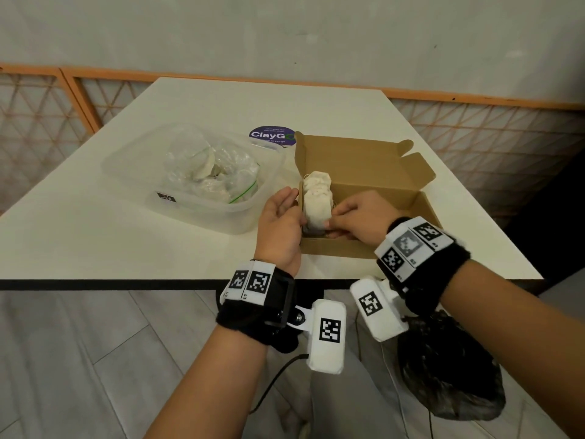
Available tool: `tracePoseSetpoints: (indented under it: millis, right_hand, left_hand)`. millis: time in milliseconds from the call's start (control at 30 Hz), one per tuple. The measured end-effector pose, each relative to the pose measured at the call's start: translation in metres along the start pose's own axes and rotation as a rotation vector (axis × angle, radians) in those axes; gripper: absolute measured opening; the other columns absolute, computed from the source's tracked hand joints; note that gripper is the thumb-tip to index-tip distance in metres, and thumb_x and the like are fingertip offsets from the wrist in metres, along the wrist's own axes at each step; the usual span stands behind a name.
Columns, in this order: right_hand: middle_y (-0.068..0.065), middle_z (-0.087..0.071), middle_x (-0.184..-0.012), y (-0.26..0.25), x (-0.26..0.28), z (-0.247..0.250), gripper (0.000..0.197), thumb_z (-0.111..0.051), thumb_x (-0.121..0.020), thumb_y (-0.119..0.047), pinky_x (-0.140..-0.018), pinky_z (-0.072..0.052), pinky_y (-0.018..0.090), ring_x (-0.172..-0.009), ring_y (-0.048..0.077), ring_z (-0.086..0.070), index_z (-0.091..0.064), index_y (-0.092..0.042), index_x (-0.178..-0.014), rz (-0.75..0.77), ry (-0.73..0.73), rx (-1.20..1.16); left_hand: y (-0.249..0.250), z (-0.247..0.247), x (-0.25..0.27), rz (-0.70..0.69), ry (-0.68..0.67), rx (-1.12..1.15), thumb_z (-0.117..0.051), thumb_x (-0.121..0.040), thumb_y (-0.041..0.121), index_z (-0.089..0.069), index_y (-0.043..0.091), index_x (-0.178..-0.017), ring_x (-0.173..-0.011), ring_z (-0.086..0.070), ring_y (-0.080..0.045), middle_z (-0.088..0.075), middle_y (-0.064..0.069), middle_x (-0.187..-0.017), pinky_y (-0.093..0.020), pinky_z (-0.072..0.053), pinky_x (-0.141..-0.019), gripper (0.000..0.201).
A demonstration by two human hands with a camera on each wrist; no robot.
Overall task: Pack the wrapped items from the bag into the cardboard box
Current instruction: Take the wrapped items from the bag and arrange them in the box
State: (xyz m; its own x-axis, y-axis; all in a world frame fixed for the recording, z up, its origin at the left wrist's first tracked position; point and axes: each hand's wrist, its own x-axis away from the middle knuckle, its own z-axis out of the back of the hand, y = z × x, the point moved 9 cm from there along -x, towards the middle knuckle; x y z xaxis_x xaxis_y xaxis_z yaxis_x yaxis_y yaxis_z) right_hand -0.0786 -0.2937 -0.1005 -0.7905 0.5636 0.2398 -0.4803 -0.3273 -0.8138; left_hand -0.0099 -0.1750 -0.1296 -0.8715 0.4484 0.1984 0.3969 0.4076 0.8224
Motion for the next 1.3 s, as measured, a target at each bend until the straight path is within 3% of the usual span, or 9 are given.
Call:
tracePoseSetpoints:
  millis: [200, 300, 400, 500, 667, 833, 1067, 1200, 1300]
  right_hand:
    - [0.012, -0.064, -0.068, 0.001, 0.002, 0.0, 0.021, -0.073, -0.077, -0.005, -0.053, -0.048, 0.016, -0.051, 0.011, -0.056, -0.066, 0.009, -0.091, 0.014, 0.034, -0.038]
    - [0.01, -0.06, -0.065, 0.002, 0.003, 0.006, 0.024, -0.072, -0.076, 0.002, -0.044, -0.047, 0.011, -0.039, 0.003, -0.054, -0.062, 0.005, -0.098, -0.011, 0.04, -0.187]
    - [0.008, -0.063, -0.066, 0.003, 0.002, 0.011, 0.033, -0.075, -0.072, 0.001, -0.044, -0.047, 0.014, -0.044, 0.006, -0.057, -0.061, -0.005, -0.101, -0.009, 0.051, -0.272]
    - [0.006, -0.067, -0.073, 0.005, 0.002, 0.007, 0.043, -0.079, -0.068, -0.004, -0.05, -0.049, 0.017, -0.054, 0.01, -0.06, -0.058, -0.011, -0.105, -0.022, 0.006, -0.237]
    - [-0.004, -0.056, -0.079, -0.002, 0.002, 0.004, 0.047, -0.084, -0.064, -0.024, -0.056, -0.038, 0.021, -0.07, 0.008, -0.051, -0.055, -0.018, -0.101, 0.0, 0.03, 0.199]
    - [0.021, -0.069, -0.087, -0.003, -0.003, -0.003, 0.032, -0.082, -0.066, -0.013, -0.082, -0.053, 0.042, -0.072, 0.022, -0.058, -0.067, 0.002, -0.09, 0.009, 0.011, 0.108]
    - [0.013, -0.062, -0.069, 0.006, 0.001, 0.014, 0.009, -0.063, -0.081, 0.001, -0.059, -0.045, 0.024, -0.057, 0.017, -0.049, -0.065, 0.007, -0.088, -0.028, 0.129, -0.139]
    - [0.014, -0.059, -0.069, 0.001, 0.001, 0.003, 0.021, -0.049, -0.086, 0.003, -0.059, -0.044, 0.024, -0.06, 0.02, -0.05, -0.066, 0.013, -0.094, -0.01, 0.068, -0.04]
    - [0.006, -0.061, -0.079, -0.005, -0.001, 0.014, 0.022, -0.052, -0.088, -0.004, -0.061, -0.041, 0.02, -0.065, 0.014, -0.051, -0.066, 0.0, -0.103, 0.048, 0.133, 0.016]
  left_hand:
    - [0.002, 0.0, 0.002, -0.002, -0.003, 0.023, -0.032, -0.084, -0.019, -0.042, 0.002, -0.132, -0.115, -0.052, -0.019, -0.049, -0.011, -0.136, -0.029, -0.044, -0.096, 0.054]
    - [0.003, 0.0, 0.003, -0.004, 0.0, 0.033, -0.032, -0.084, -0.019, -0.042, 0.002, -0.132, -0.114, -0.052, -0.019, -0.049, -0.012, -0.137, -0.025, -0.046, -0.09, 0.053]
    - [0.003, -0.001, 0.003, 0.001, -0.003, 0.034, -0.032, -0.085, -0.019, -0.042, 0.002, -0.132, -0.113, -0.052, -0.019, -0.049, -0.012, -0.137, -0.024, -0.047, -0.083, 0.053]
    - [0.003, -0.001, 0.003, 0.001, 0.0, 0.045, -0.031, -0.084, -0.02, -0.042, 0.002, -0.132, -0.112, -0.052, -0.019, -0.049, -0.013, -0.137, -0.024, -0.047, -0.085, 0.054]
    - [0.002, 0.001, 0.002, 0.006, 0.01, 0.02, -0.032, -0.085, -0.019, -0.043, 0.003, -0.131, -0.113, -0.053, -0.018, -0.05, -0.01, -0.136, -0.031, -0.045, -0.097, 0.052]
    - [0.001, 0.0, 0.002, -0.001, 0.008, 0.007, -0.034, -0.086, -0.017, -0.044, 0.005, -0.13, -0.111, -0.054, -0.018, -0.051, -0.01, -0.135, -0.034, -0.046, -0.098, 0.05]
    - [0.002, 0.0, 0.001, -0.013, 0.006, 0.011, -0.035, -0.087, -0.016, -0.045, 0.005, -0.129, -0.103, -0.055, -0.013, -0.054, -0.008, -0.128, -0.021, -0.047, -0.082, 0.047]
    - [0.001, 0.0, 0.0, -0.015, 0.015, -0.039, -0.036, -0.084, -0.017, -0.048, 0.009, -0.124, -0.107, -0.056, -0.016, -0.056, -0.007, -0.125, -0.028, -0.047, -0.092, 0.048]
    - [0.009, -0.003, -0.001, -0.035, -0.008, -0.235, -0.042, -0.086, -0.011, -0.048, 0.01, -0.124, -0.116, -0.054, -0.019, -0.054, -0.006, -0.13, -0.035, -0.045, -0.1, 0.045]
